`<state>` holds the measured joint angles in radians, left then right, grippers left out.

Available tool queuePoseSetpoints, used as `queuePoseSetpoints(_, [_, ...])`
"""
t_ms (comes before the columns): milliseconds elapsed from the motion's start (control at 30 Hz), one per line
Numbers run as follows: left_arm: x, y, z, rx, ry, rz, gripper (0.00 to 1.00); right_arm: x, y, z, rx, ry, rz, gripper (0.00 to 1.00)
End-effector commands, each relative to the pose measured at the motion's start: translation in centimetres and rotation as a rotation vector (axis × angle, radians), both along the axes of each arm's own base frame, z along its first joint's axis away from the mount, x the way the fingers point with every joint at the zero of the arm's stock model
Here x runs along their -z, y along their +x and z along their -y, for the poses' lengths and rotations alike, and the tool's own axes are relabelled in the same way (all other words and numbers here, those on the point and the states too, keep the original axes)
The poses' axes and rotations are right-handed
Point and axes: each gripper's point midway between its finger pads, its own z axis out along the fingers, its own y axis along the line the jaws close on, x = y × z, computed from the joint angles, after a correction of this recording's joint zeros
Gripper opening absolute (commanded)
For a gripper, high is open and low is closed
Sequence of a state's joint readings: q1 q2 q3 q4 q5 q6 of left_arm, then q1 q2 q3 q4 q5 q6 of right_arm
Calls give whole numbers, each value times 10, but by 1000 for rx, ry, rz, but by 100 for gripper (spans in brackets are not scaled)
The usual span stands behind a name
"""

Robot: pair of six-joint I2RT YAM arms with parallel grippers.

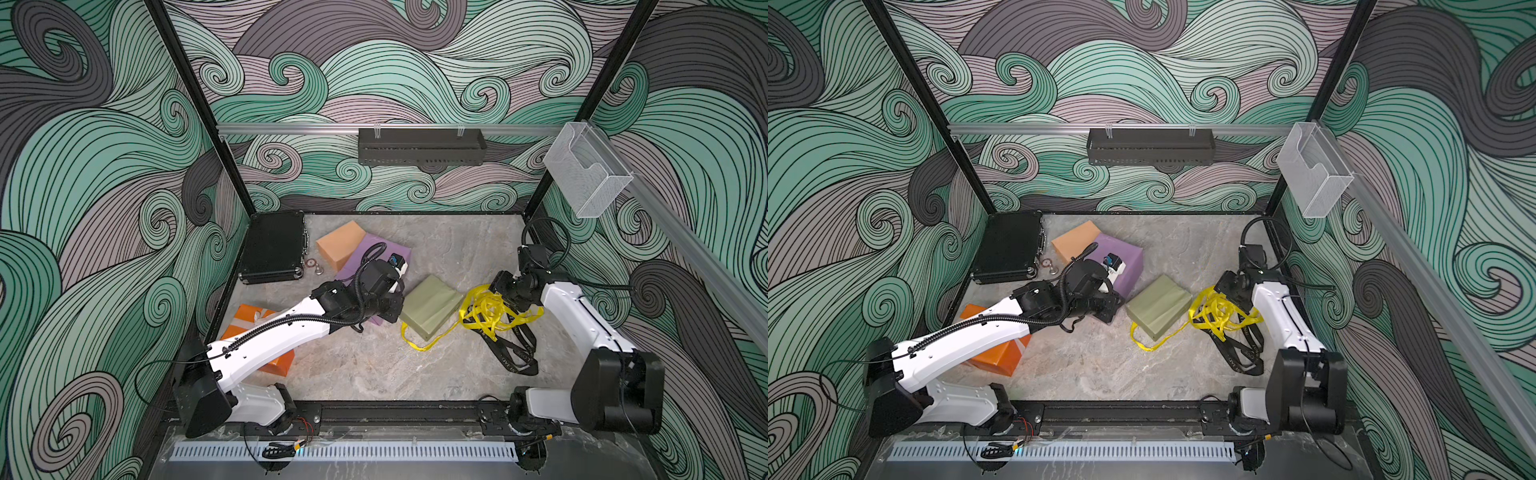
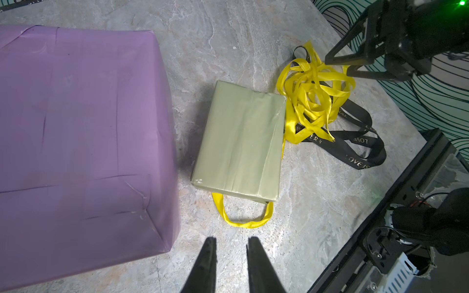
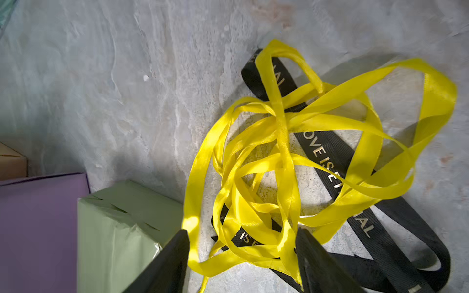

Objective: Untie the ribbon bows on the gift boxes
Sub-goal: Adjust the ribbon at the center of the board.

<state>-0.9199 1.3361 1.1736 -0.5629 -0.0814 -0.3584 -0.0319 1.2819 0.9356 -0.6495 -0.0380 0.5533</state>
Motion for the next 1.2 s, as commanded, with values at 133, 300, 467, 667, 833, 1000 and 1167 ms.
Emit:
queuePoseSetpoints(133, [-12, 1, -7, -17, -1, 48, 25, -42, -36, -86, -316, 108, 274, 58])
queuePoseSetpoints(300, [-17, 3, -10, -29, -13, 63, 25, -22, -117, -178, -728, 267, 321, 34])
queuePoseSetpoints(467, [-18, 5, -14, -46, -13, 73, 25, 3, -160, -216, -1028, 99, 248, 31])
queuePoseSetpoints(667, [-22, 12, -26, -118, -4, 116, 26, 36, -159, -251, -1141, -110, 127, 39])
queuePoseSetpoints(833, [-32, 17, -40, -186, -18, 175, 27, 58, -146, -265, -1152, -218, 56, 50])
queuePoseSetpoints(1000, [-44, 21, -57, -253, -41, 237, 27, 82, -133, -271, -1137, -288, -13, 56])
queuePoseSetpoints(1167, [-58, 23, -74, -321, -75, 294, 28, 100, -127, -272, -1120, -237, -80, 49])
